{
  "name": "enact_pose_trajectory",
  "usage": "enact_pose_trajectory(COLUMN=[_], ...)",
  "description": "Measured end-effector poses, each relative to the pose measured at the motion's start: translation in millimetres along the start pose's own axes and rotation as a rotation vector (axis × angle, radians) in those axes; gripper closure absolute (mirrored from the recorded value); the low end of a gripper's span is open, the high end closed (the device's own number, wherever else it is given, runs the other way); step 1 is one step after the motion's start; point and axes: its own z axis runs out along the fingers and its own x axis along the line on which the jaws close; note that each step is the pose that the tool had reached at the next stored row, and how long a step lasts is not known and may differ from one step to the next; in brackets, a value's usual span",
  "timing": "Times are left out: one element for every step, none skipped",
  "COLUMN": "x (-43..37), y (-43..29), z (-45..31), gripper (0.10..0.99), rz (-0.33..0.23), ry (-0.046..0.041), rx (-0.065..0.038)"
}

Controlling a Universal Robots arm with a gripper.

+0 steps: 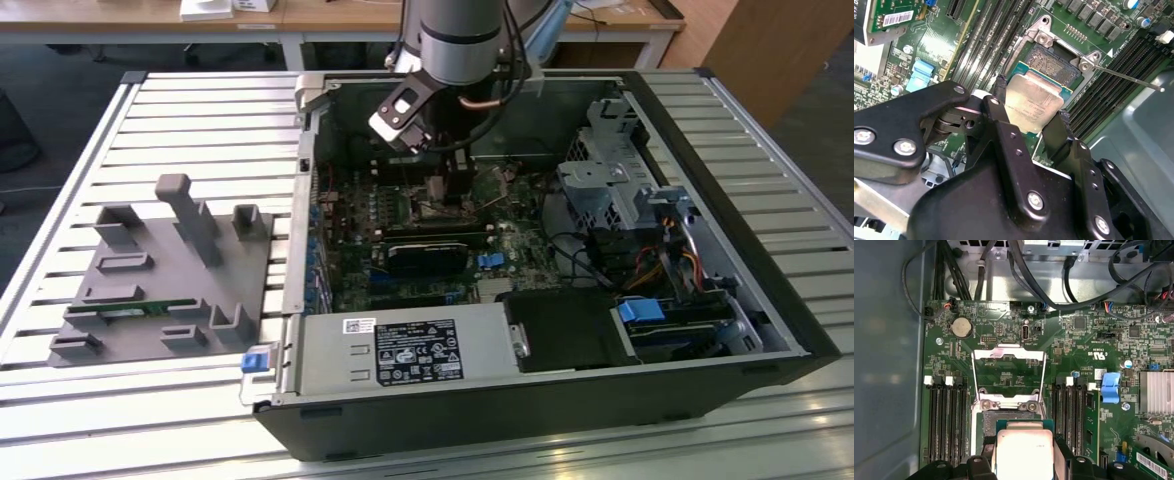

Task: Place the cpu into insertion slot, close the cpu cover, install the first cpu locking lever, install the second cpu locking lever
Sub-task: 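Place the cpu into insertion slot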

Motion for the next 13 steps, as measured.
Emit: enact_pose_trajectory(x=[0.2, 0.2, 0.2, 0.2, 0.2, 0.2, 0.2, 0.2, 0.2, 0.3, 0.4, 0.9, 2.1], y=[0.0, 0.0, -0.1, -0.1, -0.1, -0.2, -0.2, -0.2, -0.2, -0.2, -0.3, -0.4, -0.4], z=[0.6, 1.3, 1.9, 2.6, 3.2, 3.8, 4.4, 5.0, 5.6, 6.1, 6.7, 8.8, 11.5], gripper=[0.545, 0.545, 0.545, 0.545, 0.545, 0.545, 0.545, 0.545, 0.545, 0.545, 0.545, 0.545, 0.545], rz=[0.0, 0.0, 0.0, 0.0, 0.0, 0.0, 0.0, 0.0, 0.0, 0.0, 0.0, 0.0, 0.0], ry=[0.0, 0.0, 0.0, 0.0001, 0.0, 0.0, 0.0, 0.0, 0.0, 0.0, 0.0, -0.0001, 0.0], rx=[0.0, 0.0, 0.0, 0.0, 0.0, 0.0, 0.0, 0.0, 0.0, 0.0, 0.0, 0.0, 0.0])
